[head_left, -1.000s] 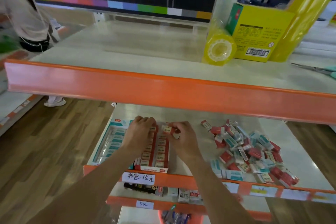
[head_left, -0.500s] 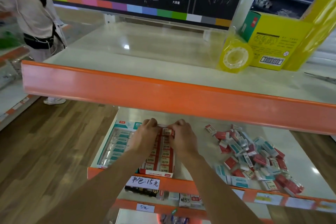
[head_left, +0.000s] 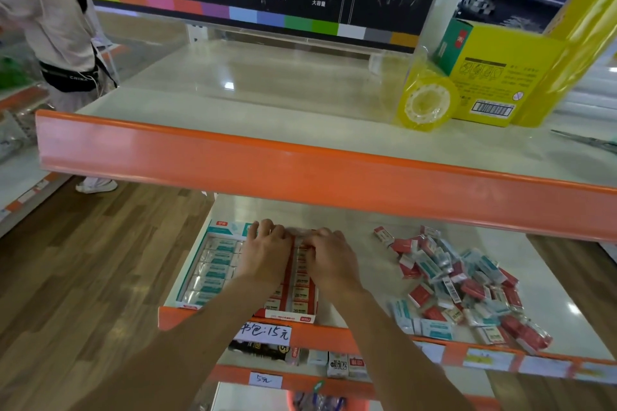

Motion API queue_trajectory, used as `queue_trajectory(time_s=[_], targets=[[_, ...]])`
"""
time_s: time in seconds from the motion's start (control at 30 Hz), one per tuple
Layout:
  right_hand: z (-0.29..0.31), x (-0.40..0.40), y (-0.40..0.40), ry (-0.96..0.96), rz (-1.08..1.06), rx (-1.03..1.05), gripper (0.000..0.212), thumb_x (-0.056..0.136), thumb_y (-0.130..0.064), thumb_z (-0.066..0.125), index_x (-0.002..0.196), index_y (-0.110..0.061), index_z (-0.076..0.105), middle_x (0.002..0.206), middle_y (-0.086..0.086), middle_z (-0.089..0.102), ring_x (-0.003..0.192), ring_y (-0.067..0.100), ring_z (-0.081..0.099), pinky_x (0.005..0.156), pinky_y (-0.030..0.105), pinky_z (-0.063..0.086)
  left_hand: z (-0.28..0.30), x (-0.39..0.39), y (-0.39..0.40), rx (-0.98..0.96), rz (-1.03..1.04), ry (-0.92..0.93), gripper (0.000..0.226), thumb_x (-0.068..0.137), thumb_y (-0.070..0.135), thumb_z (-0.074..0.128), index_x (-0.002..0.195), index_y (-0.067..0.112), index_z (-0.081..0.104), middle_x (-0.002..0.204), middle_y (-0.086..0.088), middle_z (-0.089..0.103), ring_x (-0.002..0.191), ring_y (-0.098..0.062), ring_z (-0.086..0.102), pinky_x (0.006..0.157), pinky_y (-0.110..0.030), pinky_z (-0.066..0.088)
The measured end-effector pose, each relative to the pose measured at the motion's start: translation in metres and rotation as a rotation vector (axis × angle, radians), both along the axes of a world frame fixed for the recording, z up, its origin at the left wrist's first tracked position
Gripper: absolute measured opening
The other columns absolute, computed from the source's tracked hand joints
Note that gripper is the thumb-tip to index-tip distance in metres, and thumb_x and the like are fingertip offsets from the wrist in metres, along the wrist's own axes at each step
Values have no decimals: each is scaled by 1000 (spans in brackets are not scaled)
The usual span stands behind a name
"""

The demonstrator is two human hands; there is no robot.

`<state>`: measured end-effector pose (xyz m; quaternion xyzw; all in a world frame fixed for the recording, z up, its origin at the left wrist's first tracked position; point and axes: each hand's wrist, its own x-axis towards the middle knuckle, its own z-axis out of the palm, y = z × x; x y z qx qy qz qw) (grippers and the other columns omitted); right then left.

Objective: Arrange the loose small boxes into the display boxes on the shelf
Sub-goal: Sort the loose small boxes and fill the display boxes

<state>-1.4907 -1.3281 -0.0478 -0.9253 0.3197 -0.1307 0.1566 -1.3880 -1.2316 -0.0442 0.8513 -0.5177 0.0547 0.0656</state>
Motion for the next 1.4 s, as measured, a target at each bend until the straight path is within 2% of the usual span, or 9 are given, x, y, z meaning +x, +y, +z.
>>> queue_trajectory(time_s=[0.23,0.37,0.6,0.83,0.93,1.03,1.2,1.3,1.4], targets=[[-8,-32,-7,-238,-184,70,22,93,-19,50,105,-21,69,110,-7,61,104,13,55,82,33,51,6,-15,-14,-121,-13,48,33,84,12,56,115,19,63,117,-2,57,117,-26,43,104,-36,30],[-11,-63,-24,-214,-313,138,26,91,-20,55,113,-25,66,120,-8,60,93,10,62,78,26,50,7,-36,-32,-181,-98,90,39,82,13,54,119,24,62,121,1,54,120,-23,42,102,-34,31],[-13,-112,-52,-212,-456,159,38,86,-18,53,124,-26,52,139,-7,43,98,17,60,69,29,45,-8,-77,-68,-87,-227,212,41,83,15,51,123,22,57,134,2,46,129,-19,33,97,-32,34],[-16,-110,-71,101,-394,146,63,89,-15,51,147,-23,28,162,-3,9,122,22,54,68,30,43,-14,-104,-104,19,-279,301,52,92,26,45,140,13,30,152,-5,22,135,-25,24,103,-40,34],[-19,-111,-68,62,-406,135,62,88,-17,54,145,-28,32,159,-11,16,116,18,59,71,30,50,-13,-106,-117,54,-330,313,61,90,30,48,144,16,23,156,-4,13,137,-26,22,106,-42,35],[-26,-120,-60,-72,-405,82,48,85,-26,56,131,-31,43,146,-15,33,93,21,67,65,33,55,-15,-102,-131,88,-329,261,56,92,28,49,143,19,27,155,-3,18,134,-27,26,103,-42,36],[-29,-122,-60,-177,-425,101,29,87,-30,49,114,-31,41,126,-6,43,66,21,59,49,31,44,-17,-97,-135,71,-311,185,55,90,31,51,140,22,30,143,0,34,124,-27,33,93,-40,36],[-32,-124,-61,-257,-430,126,36,91,-29,54,123,-36,40,127,-8,40,76,18,61,54,33,49,-19,-100,-121,27,-240,192,48,89,25,48,135,21,36,131,-3,38,118,-27,35,92,-38,38],[-32,-128,-61,-374,-373,152,42,93,-29,57,132,-38,44,128,-10,36,88,11,57,67,29,54,-23,-108,-103,-51,-158,301,24,90,28,48,112,21,55,118,-1,39,107,-23,39,87,-36,43]])
